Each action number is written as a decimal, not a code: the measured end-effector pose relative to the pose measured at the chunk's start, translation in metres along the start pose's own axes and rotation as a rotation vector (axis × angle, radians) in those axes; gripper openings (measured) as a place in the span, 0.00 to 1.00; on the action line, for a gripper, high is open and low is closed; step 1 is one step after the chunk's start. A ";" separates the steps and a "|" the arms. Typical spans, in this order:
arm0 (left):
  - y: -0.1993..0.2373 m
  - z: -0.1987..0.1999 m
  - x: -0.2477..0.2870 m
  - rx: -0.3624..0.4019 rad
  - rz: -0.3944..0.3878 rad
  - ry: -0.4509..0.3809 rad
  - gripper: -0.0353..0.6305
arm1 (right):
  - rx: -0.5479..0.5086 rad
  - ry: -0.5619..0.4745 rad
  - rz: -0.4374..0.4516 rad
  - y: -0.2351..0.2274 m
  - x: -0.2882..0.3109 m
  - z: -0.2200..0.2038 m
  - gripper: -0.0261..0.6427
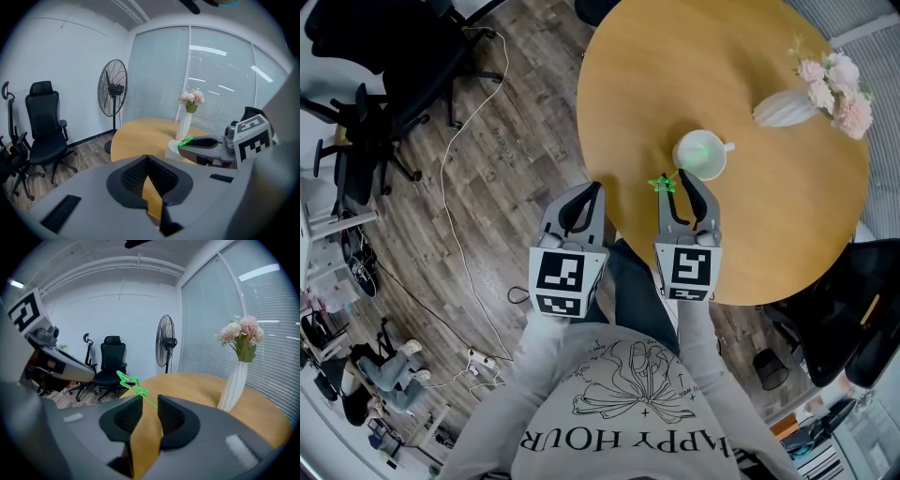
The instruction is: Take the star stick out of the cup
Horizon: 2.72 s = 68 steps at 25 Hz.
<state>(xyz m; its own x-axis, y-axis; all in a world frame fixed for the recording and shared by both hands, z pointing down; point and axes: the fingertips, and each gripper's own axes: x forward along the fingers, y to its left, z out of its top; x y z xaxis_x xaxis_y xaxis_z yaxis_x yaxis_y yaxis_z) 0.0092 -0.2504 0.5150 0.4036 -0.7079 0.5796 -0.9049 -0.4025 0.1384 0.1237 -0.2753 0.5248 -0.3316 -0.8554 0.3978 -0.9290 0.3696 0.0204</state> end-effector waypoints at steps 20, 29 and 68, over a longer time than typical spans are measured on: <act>-0.016 0.028 0.007 0.020 -0.025 -0.050 0.06 | 0.032 -0.077 -0.106 -0.041 -0.016 0.022 0.11; -0.019 0.042 0.005 0.027 -0.023 -0.074 0.06 | 0.053 -0.120 -0.137 -0.057 -0.018 0.038 0.08; -0.056 0.147 -0.082 0.142 -0.111 -0.367 0.06 | 0.046 -0.360 -0.293 -0.055 -0.134 0.156 0.08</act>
<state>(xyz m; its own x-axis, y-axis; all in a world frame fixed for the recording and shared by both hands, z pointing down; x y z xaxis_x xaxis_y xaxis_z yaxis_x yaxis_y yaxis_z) 0.0463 -0.2549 0.3418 0.5421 -0.8058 0.2385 -0.8361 -0.5456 0.0570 0.1934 -0.2381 0.3271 -0.0825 -0.9959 0.0374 -0.9956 0.0840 0.0407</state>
